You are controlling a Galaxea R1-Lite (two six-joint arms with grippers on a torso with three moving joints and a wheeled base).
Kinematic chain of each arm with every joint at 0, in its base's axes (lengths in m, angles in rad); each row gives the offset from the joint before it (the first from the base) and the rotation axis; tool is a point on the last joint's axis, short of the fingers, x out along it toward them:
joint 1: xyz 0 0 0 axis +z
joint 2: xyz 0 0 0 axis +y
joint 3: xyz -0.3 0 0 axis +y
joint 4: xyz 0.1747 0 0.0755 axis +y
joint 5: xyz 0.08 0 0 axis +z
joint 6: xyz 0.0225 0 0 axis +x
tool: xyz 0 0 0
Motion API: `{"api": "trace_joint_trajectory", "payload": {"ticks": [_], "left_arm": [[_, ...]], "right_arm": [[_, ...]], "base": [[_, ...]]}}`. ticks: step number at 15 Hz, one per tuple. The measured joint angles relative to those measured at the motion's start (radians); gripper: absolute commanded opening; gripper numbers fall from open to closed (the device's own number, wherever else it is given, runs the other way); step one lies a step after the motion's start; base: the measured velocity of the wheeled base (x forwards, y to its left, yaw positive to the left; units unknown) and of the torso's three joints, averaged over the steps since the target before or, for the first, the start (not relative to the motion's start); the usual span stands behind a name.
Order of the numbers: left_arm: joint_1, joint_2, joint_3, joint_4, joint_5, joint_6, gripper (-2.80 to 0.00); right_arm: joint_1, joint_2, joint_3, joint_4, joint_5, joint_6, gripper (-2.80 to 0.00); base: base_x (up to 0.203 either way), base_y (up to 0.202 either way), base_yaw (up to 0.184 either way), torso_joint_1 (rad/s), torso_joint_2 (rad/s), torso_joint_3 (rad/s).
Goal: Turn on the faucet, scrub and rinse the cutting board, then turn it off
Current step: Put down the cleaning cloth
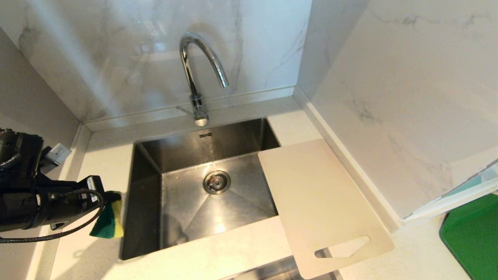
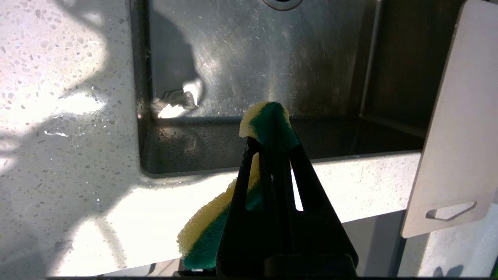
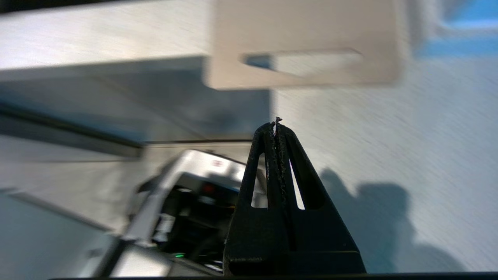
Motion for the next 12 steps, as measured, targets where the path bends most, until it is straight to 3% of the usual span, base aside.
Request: {"api": "trace_joint_trajectory", "payload": {"ticks": [2, 5, 7, 9, 10, 12], "left_arm": [[0.0, 0.001, 0.008, -0.017, 0.0, -0.002, -2.8], [0.0, 0.005, 0.018, -0.045, -0.001, -0.001, -2.8], [-0.001, 0.009, 0.019, -0.049, -0.001, -0.004, -2.8], [-0.001, 0.009, 0.027, -0.051, -0.002, -0.006, -2.8], [-0.001, 0.01, 0.034, -0.06, -0.003, -0.006, -2.8], [-0.006, 0.02, 0.039, -0.087, -0.003, -0.004, -2.8]], "right_arm": [[0.004, -0.039, 0.108, -0.096, -0.188, -0.018, -2.8], [0.005, -0.066, 0.216, -0.348, -0.439, -0.014, -2.8], [0.005, -0.073, 0.229, -0.343, -0.449, -0.022, -2.8], [0.005, -0.077, 0.233, -0.224, -0.452, 0.041, -2.8], [0.005, -0.077, 0.234, -0.222, -0.47, 0.087, -2.8], [0.029, -0.076, 0.235, -0.225, -0.474, 0.098, -2.8]], "base": [[0.0, 0.0, 0.0, 0.0, 0.0, 0.0], [0.0, 0.0, 0.0, 0.0, 0.0, 0.0], [0.0, 0.0, 0.0, 0.0, 0.0, 0.0], [0.0, 0.0, 0.0, 0.0, 0.0, 0.0], [0.0, 0.0, 0.0, 0.0, 0.0, 0.0], [0.0, 0.0, 0.0, 0.0, 0.0, 0.0]]}}
